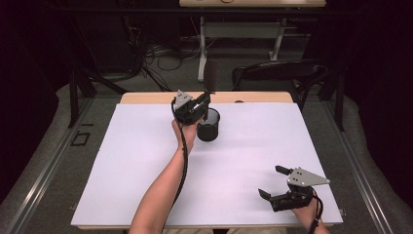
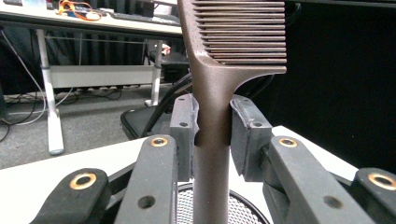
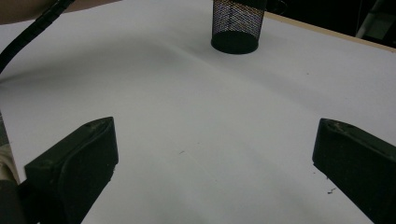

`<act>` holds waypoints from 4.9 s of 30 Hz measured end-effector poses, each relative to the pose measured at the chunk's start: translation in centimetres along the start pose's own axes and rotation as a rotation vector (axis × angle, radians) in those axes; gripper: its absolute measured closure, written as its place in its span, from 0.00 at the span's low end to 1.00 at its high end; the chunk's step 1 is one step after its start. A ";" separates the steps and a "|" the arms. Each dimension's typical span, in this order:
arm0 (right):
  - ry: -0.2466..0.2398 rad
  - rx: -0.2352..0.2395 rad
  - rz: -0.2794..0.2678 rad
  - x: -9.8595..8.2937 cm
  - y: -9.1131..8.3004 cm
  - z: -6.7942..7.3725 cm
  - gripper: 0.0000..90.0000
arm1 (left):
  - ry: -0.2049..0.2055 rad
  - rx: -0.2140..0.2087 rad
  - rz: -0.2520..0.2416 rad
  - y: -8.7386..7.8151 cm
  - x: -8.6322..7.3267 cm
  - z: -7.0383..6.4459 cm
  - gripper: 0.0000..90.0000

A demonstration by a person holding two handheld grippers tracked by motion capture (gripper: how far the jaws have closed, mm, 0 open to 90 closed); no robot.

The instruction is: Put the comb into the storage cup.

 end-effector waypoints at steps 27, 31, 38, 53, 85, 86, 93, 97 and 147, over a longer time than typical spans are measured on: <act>0.000 -0.001 0.001 0.0 0.0 0.0 0.00 | 0.020 -0.005 0.016 0.1 -1.2 -0.4 0.80; 0.001 0.000 0.001 0.0 0.0 0.0 0.00 | 0.025 -0.005 0.022 0.2 -1.5 -0.5 0.80; -0.001 0.000 0.001 0.0 0.0 0.0 0.00 | 0.031 -0.002 0.035 0.2 -2.0 -0.6 0.80; -0.002 0.000 0.001 0.0 0.0 0.0 0.00 | 0.054 -0.002 0.055 0.2 -2.7 -0.7 0.80; -0.005 0.000 0.003 0.0 0.0 0.0 0.00 | 0.076 0.004 0.089 0.3 -3.8 -1.1 0.80; -0.005 0.000 0.003 0.0 0.0 0.0 0.00 | 0.078 0.002 0.090 0.4 -3.8 -1.1 0.80; -0.006 0.001 0.004 0.0 0.0 0.0 0.00 | 0.082 0.004 0.098 0.4 -4.2 -1.3 0.80; -0.005 0.000 0.003 0.0 0.0 0.0 0.00 | 0.081 0.005 0.099 0.3 -4.4 -1.3 0.80; -0.008 0.004 0.008 0.0 0.1 0.2 0.00 | 0.181 -0.116 0.320 -5.3 -3.2 -2.5 0.00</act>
Point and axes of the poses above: each handheld gripper's, and its own axes: y roughly forward along the jaws, x roughly out of its top, z roughly to its left, the point moved 7 cm from there along y, roughly forward along the jaws, and after that the axes turned 13 degrees about y, right-handed, at the moved point
